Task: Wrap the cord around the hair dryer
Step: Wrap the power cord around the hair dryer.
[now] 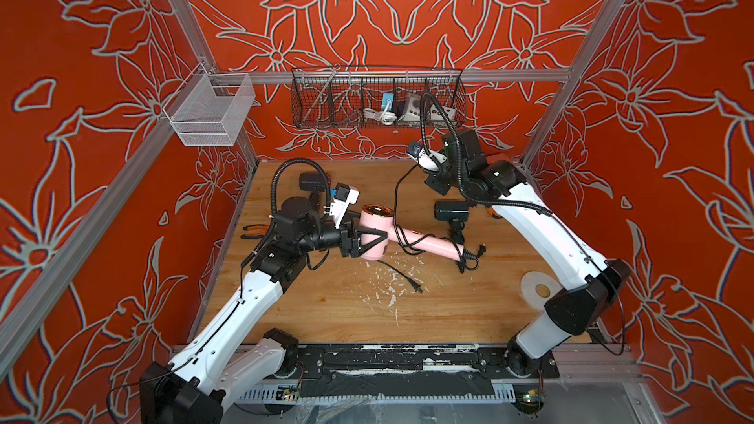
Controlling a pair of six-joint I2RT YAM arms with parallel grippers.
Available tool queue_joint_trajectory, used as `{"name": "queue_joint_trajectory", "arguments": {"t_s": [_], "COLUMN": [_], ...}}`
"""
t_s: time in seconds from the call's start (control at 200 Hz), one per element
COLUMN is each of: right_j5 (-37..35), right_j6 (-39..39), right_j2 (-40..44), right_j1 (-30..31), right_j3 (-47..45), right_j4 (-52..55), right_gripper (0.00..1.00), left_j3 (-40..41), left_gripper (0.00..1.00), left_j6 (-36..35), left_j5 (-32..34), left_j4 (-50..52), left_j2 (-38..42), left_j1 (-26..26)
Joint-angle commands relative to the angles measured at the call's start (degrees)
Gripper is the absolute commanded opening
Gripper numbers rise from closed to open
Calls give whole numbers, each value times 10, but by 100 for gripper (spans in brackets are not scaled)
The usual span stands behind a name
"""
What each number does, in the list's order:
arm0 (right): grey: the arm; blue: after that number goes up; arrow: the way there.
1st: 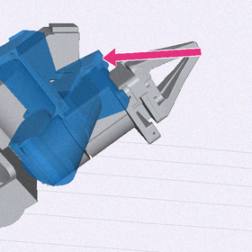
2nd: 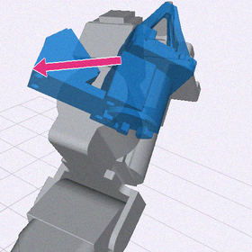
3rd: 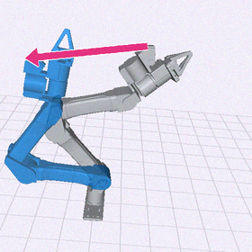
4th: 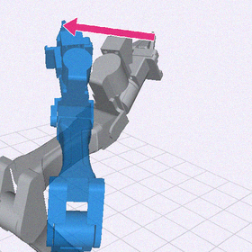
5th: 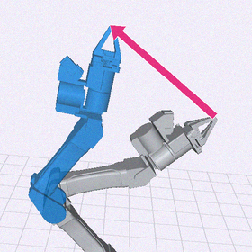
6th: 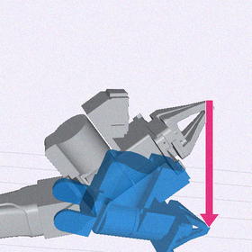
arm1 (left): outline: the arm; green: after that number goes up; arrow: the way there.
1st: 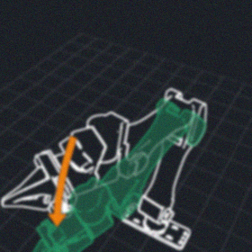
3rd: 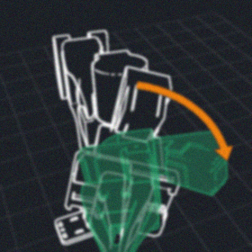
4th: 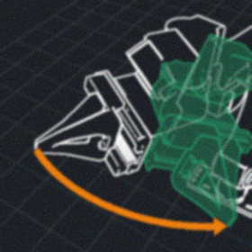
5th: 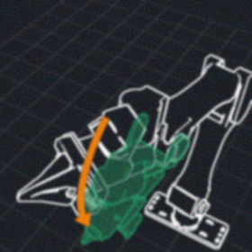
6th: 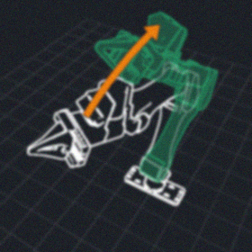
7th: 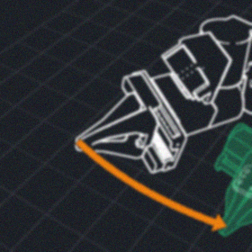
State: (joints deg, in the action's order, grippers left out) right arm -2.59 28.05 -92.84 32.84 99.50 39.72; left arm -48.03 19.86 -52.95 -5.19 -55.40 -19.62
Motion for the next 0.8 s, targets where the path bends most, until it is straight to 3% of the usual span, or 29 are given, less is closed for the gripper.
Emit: {"name": "queue_joint_trajectory", "arguments": {"t_s": [0.0,0.39,0.796], "right_j5": [93,205,262], "right_j6": [-72,-239,-351], "right_j2": [19,122,196], "right_j1": [-22,-34,-27], "right_j3": [-66,-305,-424], "right_j4": [-37,-183,-273], "right_gripper": [0,0,0], "left_j3": [-9,-13,20], "left_gripper": [0,0,0], "left_j6": [54,239,297], "left_j5": [-22,36,148], "left_j4": [-111,-293,-284], "left_j2": [13,-46,-36], "left_j1": [-2,55,130]}}
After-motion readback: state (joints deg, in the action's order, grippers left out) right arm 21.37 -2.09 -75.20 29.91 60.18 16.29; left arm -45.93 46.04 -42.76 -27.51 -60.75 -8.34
